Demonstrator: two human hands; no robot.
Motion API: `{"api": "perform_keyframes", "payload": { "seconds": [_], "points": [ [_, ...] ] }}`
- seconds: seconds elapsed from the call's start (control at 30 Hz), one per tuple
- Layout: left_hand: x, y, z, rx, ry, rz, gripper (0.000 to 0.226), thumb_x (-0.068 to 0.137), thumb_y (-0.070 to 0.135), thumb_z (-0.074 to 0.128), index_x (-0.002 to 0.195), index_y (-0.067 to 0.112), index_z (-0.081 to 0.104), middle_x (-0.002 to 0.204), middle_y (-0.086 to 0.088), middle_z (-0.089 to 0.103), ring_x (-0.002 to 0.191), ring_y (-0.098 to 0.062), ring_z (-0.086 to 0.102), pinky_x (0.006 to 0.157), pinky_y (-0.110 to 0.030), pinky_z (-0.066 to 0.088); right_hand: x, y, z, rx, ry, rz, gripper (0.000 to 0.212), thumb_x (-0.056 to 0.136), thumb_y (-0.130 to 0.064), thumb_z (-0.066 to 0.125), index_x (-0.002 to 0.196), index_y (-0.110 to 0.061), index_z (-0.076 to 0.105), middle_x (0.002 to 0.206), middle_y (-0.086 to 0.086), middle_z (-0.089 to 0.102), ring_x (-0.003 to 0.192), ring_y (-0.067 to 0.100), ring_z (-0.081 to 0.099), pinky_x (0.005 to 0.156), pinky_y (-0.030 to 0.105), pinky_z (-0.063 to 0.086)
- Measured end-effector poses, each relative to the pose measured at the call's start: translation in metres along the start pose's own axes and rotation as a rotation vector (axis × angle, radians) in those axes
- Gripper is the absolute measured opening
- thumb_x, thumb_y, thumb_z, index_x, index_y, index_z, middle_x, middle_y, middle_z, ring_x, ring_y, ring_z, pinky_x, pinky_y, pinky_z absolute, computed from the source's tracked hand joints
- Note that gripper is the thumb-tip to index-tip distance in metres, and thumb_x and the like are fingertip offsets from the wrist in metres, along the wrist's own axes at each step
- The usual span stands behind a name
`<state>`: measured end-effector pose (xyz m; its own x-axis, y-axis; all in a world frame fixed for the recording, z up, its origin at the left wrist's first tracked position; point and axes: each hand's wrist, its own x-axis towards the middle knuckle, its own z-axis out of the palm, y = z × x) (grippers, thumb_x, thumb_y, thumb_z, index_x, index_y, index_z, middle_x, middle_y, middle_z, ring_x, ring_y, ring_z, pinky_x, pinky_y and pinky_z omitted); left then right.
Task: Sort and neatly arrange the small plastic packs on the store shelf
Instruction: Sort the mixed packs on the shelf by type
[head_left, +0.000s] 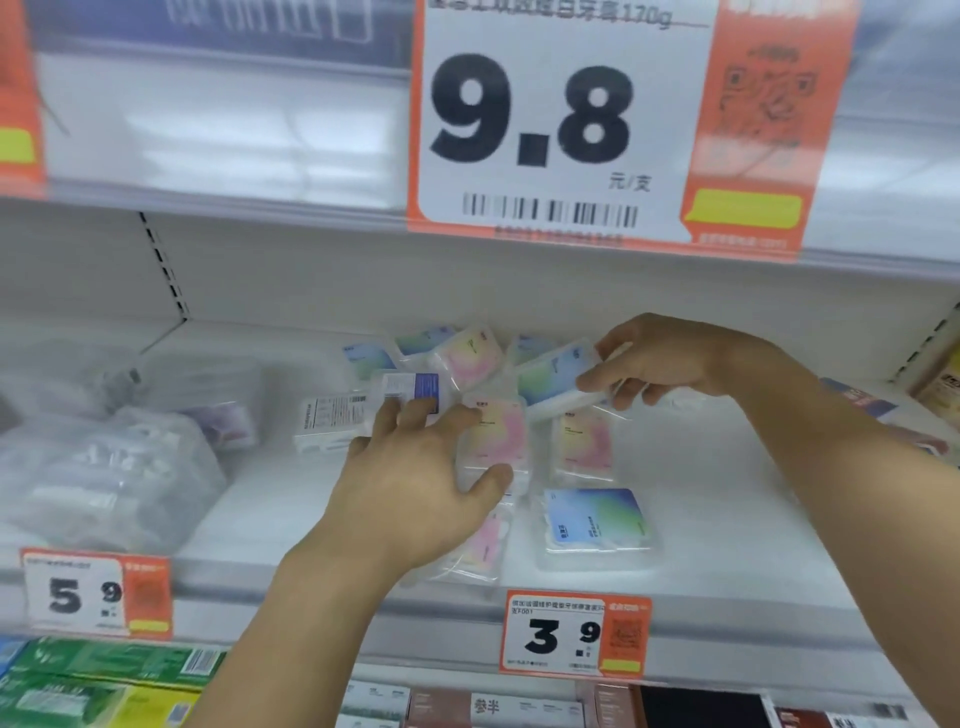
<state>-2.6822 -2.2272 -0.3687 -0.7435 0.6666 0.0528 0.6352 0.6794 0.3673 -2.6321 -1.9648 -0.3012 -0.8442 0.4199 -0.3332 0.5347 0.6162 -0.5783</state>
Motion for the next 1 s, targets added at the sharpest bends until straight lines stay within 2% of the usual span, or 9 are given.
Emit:
{"api": "perform_keyframes", "payload": {
  "seconds": [0.13,0.23,0.33,0.4,0.5,0.67,0.77,0.9,1.0],
  "points": [
    [0.001,-0.001,0.001,-0.008,0.024,0.011,0.062,0.084,0.068,0.042,0.141,0.046,0.032,0.152,0.008,0.031,0.146,-0.019,0.014,0.111,-0.046,0.033,0.003,0.007,-0.012,0.163,0.125,0.006,0.027,0.083,-0.023,0.078,0.105,-0.014,0.066,0.083,0.010,0.072,0.069,0.020,0.069,0.066,0.031,0.051],
    [0.000,-0.001,0.002,-0.011,0.019,0.014,0.062,0.084,0.067,0.043,0.141,0.045,0.033,0.153,0.008,0.029,0.146,-0.018,0.014,0.112,-0.045,0.032,0.015,0.014,-0.016,0.356,0.300,0.025,0.026,0.086,-0.013,0.072,0.111,-0.013,0.067,0.097,0.014,0.073,0.071,0.022,0.070,0.063,0.030,0.055],
    [0.000,-0.003,-0.001,-0.028,0.002,0.015,0.060,0.086,0.064,0.044,0.142,0.045,0.032,0.154,0.008,0.028,0.146,-0.019,0.013,0.113,-0.045,0.030,0.030,0.020,-0.011,0.388,0.340,0.052,0.032,0.093,-0.011,0.062,0.124,-0.014,0.064,0.100,0.009,0.067,0.076,0.020,0.063,0.065,0.028,0.054],
    [0.000,-0.004,-0.002,-0.049,0.000,0.017,0.058,0.087,0.063,0.044,0.142,0.046,0.033,0.153,0.009,0.030,0.145,-0.017,0.013,0.113,-0.044,0.030,0.040,0.030,-0.010,0.306,0.402,0.022,0.030,0.094,-0.015,0.060,0.124,-0.018,0.065,0.106,0.008,0.067,0.074,0.016,0.062,0.065,0.025,0.051],
    [0.000,-0.004,-0.003,-0.071,0.005,0.013,0.060,0.085,0.067,0.038,0.141,0.046,0.036,0.151,0.010,0.032,0.144,-0.016,0.015,0.112,-0.041,0.032,0.046,0.048,-0.022,-0.042,0.471,0.058,0.028,0.090,-0.032,0.065,0.118,-0.027,0.066,0.131,0.007,0.061,0.106,0.023,0.062,0.089,0.029,0.048],
    [-0.001,0.000,-0.004,-0.039,0.013,0.016,0.063,0.083,0.069,0.035,0.141,0.045,0.036,0.151,0.010,0.033,0.142,-0.016,0.018,0.110,-0.040,0.033,0.041,0.074,-0.022,-0.140,0.232,0.162,0.065,0.084,-0.052,0.070,0.142,-0.031,0.049,0.143,0.001,0.049,0.120,0.025,0.054,0.095,0.032,0.044],
    [-0.001,0.000,-0.004,-0.065,0.019,0.008,0.070,0.074,0.070,0.031,0.139,0.045,0.038,0.149,0.012,0.035,0.141,-0.015,0.020,0.109,-0.041,0.035,0.042,0.082,-0.015,-0.245,0.267,0.116,0.057,0.080,-0.054,0.073,0.131,-0.032,0.060,0.144,0.001,0.049,0.126,0.025,0.052,0.095,0.028,0.041],
    [-0.001,0.001,-0.003,-0.050,0.039,0.012,0.061,0.084,0.069,0.038,0.139,0.045,0.038,0.149,0.013,0.036,0.140,-0.014,0.022,0.108,-0.042,0.036,0.032,0.075,-0.015,-0.205,0.193,0.034,0.043,0.074,-0.048,0.080,0.112,-0.031,0.070,0.125,-0.002,0.057,0.105,0.019,0.061,0.087,0.031,0.053],
    [-0.001,0.000,-0.002,-0.051,0.062,0.016,0.057,0.086,0.064,0.043,0.139,0.044,0.039,0.148,0.014,0.036,0.139,-0.013,0.022,0.107,-0.040,0.036,0.023,0.074,-0.014,-0.163,0.114,0.037,0.047,0.075,-0.039,0.082,0.118,-0.031,0.066,0.131,-0.002,0.052,0.107,0.020,0.059,0.086,0.033,0.055]
  ]
}}
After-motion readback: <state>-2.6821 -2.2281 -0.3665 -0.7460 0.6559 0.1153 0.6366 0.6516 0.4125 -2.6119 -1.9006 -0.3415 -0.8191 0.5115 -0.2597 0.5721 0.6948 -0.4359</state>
